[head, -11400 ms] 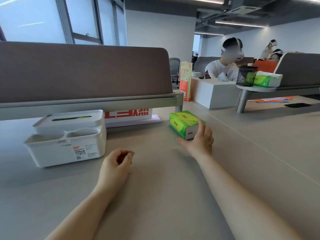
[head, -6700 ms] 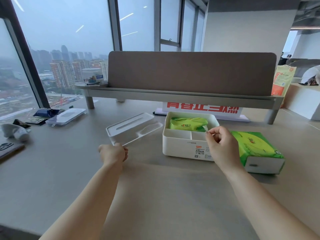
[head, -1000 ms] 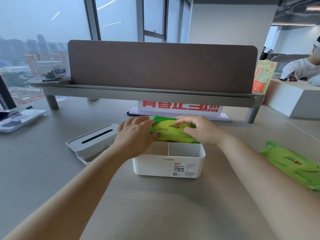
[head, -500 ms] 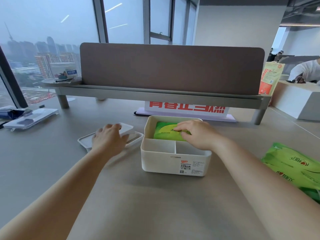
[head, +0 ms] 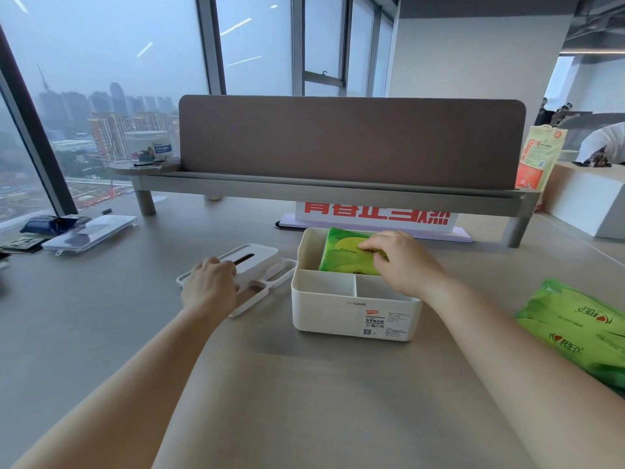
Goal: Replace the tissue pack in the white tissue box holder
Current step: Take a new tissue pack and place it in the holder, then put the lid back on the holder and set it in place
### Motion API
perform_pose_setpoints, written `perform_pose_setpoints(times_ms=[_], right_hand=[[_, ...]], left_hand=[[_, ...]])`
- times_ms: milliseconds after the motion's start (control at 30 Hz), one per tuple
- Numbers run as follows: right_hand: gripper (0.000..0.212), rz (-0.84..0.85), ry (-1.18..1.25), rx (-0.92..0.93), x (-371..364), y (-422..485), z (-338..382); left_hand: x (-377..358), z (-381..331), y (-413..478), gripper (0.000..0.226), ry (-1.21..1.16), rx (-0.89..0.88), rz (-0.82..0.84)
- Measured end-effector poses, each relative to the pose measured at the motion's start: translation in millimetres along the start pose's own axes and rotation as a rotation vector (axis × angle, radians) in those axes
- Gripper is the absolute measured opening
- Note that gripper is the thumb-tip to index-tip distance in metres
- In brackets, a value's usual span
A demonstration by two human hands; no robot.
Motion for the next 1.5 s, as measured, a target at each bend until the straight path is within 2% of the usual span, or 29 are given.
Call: perform_pose_setpoints(times_ms=[100, 167, 233, 333, 400, 433, 500, 600, 667, 800, 900, 1033, 1133, 1233, 1300, 1367, 1500], right_hand=[[0.038, -0.015, 0.009, -0.001, 1, -2, 0], [0.037, -0.024, 0.022, 0.000, 2, -3, -1], [0.037, -0.026, 0.031, 0.001, 3, -4, 0], [0.037, -0.014, 0.020, 0.002, 2, -4, 3], [0.037, 0.000, 0.015, 0.000, 0, -4, 3], [0.037, 0.011, 0.011, -0.003, -2, -5, 3], [0.037, 0.036, 0.014, -0.013, -4, -5, 3], [0.037, 0.042, 0.026, -0.022, -6, -5, 3], [0.036, 0.042, 0.025, -0.020, -5, -5, 3], [0.037, 0.046, 0.023, -0.022, -4, -5, 4], [0.037, 0.038, 0.027, -0.018, -2, -6, 5], [0.035, -0.002, -0.012, 0.017, 0, -7, 5], [0.034, -0.046, -0.043, 0.046, 1, -9, 6], [0.034, -0.063, -0.038, 0.057, 3, -11, 5], [0.031, -0.105, 0.047, 0.033, 8, -12, -1], [0.028, -0.195, 0.232, -0.036, 17, -17, -10], [0.023, -0.428, 0.709, -0.346, 34, -27, -44]], left_hand=[[1, 1, 2, 0.021, -0.004, 0.016, -0.038], [2, 3, 2, 0.030, 0.008, 0.073, -0.027], [1, 10, 1, 0.059, 0.023, 0.168, 0.040], [-4, 22, 2, 0.114, -0.037, 0.306, 0.197], [-9, 27, 4, 0.136, -0.082, 0.319, 0.264], [-11, 30, 5, 0.138, -0.097, 0.314, 0.272], [-14, 34, 8, 0.119, -0.149, 0.287, 0.229], [-16, 37, 15, 0.074, -0.271, 0.196, 0.131], [-16, 37, 18, 0.064, -0.273, 0.142, 0.094], [-14, 38, 19, 0.066, -0.237, 0.154, 0.094], [-3, 39, 23, 0.064, -0.239, 0.189, 0.016], [27, 26, 23, 0.062, -0.422, 0.228, -0.113], [53, -4, 13, 0.054, -0.627, 0.116, -0.247], [73, -47, 0, 0.049, -0.764, -0.077, -0.276], [78, -73, -6, 0.047, -0.751, -0.199, -0.279], [79, -94, -9, 0.045, -0.686, -0.308, -0.289], [69, -117, -9, 0.048, -0.581, -0.496, -0.208]])
Point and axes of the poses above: each hand's wrist, its own y-axis towards the middle knuckle, its own x-axis out of the back of the hand, z = x × y, the point moved 4 cm from there along y, towards the middle knuckle, and after that the axes turned 3 degrees about z, right-handed, at the moved point
